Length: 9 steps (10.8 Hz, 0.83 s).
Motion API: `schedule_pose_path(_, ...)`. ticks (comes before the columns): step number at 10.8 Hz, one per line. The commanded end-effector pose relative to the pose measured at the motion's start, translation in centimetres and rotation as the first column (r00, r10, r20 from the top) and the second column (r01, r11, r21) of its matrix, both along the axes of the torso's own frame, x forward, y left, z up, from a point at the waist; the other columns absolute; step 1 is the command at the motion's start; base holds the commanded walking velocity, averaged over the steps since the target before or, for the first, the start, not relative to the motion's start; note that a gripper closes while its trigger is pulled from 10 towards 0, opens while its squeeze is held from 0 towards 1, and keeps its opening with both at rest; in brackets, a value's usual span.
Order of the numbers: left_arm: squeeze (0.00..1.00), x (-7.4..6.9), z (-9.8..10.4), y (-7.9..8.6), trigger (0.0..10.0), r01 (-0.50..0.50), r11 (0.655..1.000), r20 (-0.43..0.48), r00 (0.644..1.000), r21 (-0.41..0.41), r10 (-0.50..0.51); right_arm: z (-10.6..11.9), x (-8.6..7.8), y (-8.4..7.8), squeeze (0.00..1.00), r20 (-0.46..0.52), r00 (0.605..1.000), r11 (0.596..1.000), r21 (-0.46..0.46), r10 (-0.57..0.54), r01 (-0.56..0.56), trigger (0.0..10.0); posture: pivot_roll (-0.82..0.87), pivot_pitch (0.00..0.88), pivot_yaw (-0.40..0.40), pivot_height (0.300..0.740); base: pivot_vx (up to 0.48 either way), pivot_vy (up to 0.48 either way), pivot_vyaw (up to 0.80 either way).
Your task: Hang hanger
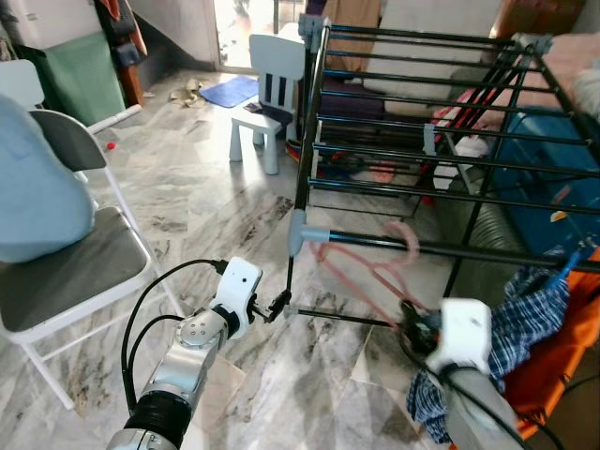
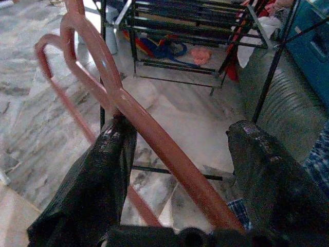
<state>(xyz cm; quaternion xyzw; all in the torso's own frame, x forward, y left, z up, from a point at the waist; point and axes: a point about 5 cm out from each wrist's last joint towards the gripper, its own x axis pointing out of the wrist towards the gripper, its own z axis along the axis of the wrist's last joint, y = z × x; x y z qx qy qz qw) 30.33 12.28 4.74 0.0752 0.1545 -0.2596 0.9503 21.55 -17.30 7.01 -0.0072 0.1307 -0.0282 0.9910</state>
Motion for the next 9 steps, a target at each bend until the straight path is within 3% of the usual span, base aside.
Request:
schedule_pose_path(1,0.00,-0.2,0.1,0.2,10.0,-0.009,1.000,0.011,1.000,-0.011,0.009,0.3,-0.7,-0.1,1.00,0.004,1.000,1.000,-0.001,0.000,0.000,10.0,0.06,0.000,-0.041,0.740,0.000,0.000,0.00)
schedule_pose_path(3,0.00,-0.4,-0.4,0.1,10.0,-0.005,1.000,0.004,1.000,0.000,0.005,-0.4,-1.9,0.3,1.00,-0.040,0.999,1.000,0.026,0.007,-0.006,10.0,0.06,0.000,-0.038,0.740,0.000,0.000,0.00)
schedule_pose_path(5,0.00,-0.4,-0.5,-0.4,10.0,0.010,1.000,0.005,1.000,0.003,-0.010,-0.6,-1.6,0.8,1.00,-0.051,0.998,0.999,0.032,0.034,-0.032,10.0,0.06,0.000,-0.039,0.740,0.000,0.000,0.00)
schedule_pose_path(9,0.00,-0.5,-0.7,-0.4,10.0,0.007,1.000,0.000,1.000,0.004,-0.007,-0.6,-1.5,0.3,1.00,-0.063,0.998,0.999,0.050,0.014,-0.010,10.0,0.06,0.000,-0.043,0.740,0.000,0.000,0.00)
